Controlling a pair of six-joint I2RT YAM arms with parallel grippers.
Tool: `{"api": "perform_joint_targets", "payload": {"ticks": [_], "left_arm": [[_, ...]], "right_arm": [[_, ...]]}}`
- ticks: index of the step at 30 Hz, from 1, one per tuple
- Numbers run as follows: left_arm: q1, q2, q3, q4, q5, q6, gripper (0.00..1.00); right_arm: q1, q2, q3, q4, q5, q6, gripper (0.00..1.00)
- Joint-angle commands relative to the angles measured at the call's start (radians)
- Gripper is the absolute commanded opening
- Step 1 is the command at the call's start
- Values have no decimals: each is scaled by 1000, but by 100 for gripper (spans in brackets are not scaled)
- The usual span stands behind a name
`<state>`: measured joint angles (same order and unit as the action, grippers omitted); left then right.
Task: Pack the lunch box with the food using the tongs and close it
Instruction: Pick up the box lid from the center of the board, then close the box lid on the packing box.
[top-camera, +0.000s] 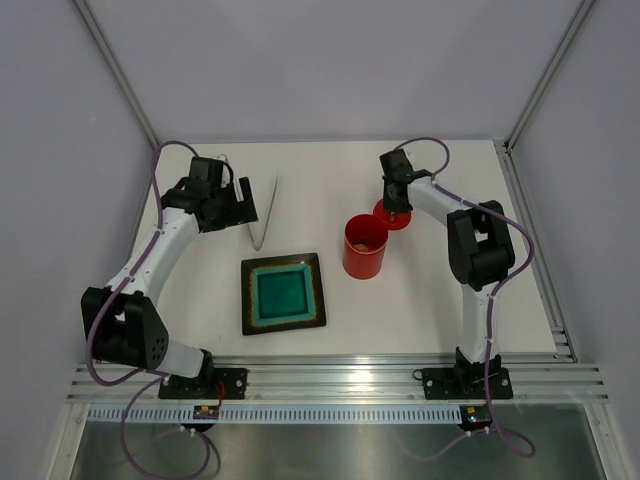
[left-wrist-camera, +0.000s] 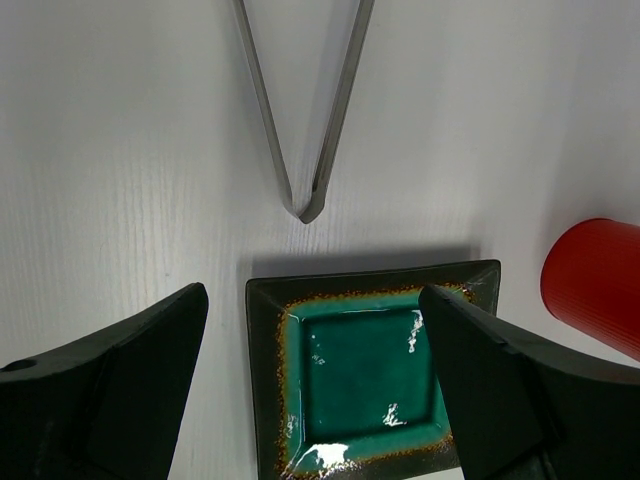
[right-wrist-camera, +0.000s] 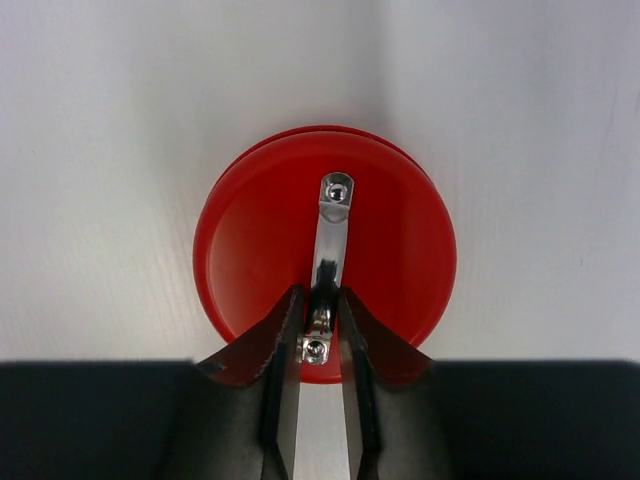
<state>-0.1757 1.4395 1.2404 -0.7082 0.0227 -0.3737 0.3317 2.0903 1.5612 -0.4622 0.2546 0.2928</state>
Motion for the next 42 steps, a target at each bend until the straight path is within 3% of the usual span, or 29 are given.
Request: {"api": "perform_joint_targets", "payload": {"ticks": [1,4,6,12,25,32,42], "left_arm": [[1,-48,-18,35,10,10,90],[1,-54,-25,38,11,12,90],[1,-57,-29,39,14,10,90],[-1,-85,-45,49,26,2,90],[1,-186,-79,15,28,-14,90],[1,-225,-76,3,42,-13,91],[1,-238,-96,-5,-6,9,90]], "right_arm": [[-5,-1,36,13,32,6,23],[-5,-36,34,0,26,-3,6],[-5,-65,36,-18,37,-14,0],[-5,-222,34,-85,58,-46,0],[24,-510,98,-436,-133,-27,0],[148,-526,180,-553,-158,-20,0],[270,-443,163,-543,-156,19,0]]}}
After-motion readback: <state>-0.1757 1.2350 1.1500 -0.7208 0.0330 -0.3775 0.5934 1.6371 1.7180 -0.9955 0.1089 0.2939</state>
